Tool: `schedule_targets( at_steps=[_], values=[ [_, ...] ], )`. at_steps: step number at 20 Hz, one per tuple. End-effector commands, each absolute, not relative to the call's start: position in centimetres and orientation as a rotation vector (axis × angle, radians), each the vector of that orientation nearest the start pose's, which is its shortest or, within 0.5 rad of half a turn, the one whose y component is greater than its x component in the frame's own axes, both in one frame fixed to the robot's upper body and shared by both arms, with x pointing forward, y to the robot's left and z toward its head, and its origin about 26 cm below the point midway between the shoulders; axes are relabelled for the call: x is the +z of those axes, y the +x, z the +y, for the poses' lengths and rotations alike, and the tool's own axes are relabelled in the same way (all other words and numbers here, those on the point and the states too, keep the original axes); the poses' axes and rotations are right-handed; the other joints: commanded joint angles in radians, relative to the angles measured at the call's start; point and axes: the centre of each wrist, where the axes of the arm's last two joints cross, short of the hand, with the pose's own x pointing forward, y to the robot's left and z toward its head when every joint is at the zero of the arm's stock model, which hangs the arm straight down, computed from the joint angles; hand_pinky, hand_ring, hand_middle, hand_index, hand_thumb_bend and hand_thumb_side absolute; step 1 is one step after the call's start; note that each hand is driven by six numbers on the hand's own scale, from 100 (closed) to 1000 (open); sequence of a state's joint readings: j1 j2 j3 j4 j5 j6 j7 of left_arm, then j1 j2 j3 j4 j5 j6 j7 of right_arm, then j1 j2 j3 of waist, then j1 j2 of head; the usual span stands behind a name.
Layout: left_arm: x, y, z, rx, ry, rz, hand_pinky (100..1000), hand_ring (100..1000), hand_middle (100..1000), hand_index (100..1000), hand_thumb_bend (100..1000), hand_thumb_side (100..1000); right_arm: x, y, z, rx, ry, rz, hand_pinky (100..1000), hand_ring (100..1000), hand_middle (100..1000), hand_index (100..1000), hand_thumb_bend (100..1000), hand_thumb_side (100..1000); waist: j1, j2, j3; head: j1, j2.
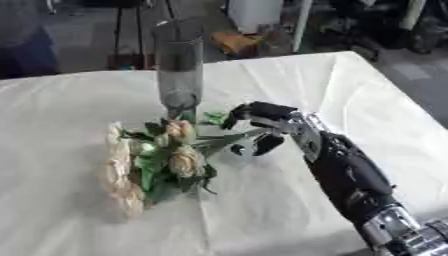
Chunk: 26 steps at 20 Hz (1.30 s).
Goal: Arrange flowers into the vase.
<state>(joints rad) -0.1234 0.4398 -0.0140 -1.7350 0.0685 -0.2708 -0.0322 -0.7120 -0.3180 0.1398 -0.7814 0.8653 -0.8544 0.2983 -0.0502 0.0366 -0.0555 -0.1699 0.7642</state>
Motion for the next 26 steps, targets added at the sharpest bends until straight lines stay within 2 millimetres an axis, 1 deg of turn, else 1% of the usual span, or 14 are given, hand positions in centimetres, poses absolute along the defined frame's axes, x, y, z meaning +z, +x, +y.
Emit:
schedule_targets(
  at_steps=[1,6,13,19,26],
  values=[
    [10.9,30.3,32.0,-0.458,0.184,-2.113,763,749,742,791,723,961,4.6,44.6,-28.3,1.892,-0.243,-1.685,782,743,649,802,345,305,0.004,-0.008,0.000,-0.002,0.004],
    [10.9,30.4,32.0,-0.457,0.181,-2.116,764,749,742,791,724,960,4.3,44.7,-27.6,1.899,-0.244,-1.690,781,739,642,800,344,304,0.007,-0.007,0.002,-0.003,0.004],
    [10.9,30.4,31.9,-0.455,0.179,-2.117,763,749,742,791,723,961,4.3,44.7,-27.3,1.898,-0.263,-1.699,781,735,636,799,343,303,0.008,-0.007,0.006,-0.003,0.003],
    [10.9,30.4,31.9,-0.453,0.179,-2.118,763,749,742,792,723,960,4.6,44.9,-27.1,1.887,-0.286,-1.729,780,735,637,800,343,302,0.009,-0.007,0.007,-0.004,0.001],
    [10.9,30.4,31.9,-0.452,0.179,-2.118,763,749,742,791,723,961,4.5,44.9,-26.6,1.893,-0.291,-1.733,753,705,606,778,336,298,0.010,-0.006,0.008,-0.004,0.002]
  ],
)
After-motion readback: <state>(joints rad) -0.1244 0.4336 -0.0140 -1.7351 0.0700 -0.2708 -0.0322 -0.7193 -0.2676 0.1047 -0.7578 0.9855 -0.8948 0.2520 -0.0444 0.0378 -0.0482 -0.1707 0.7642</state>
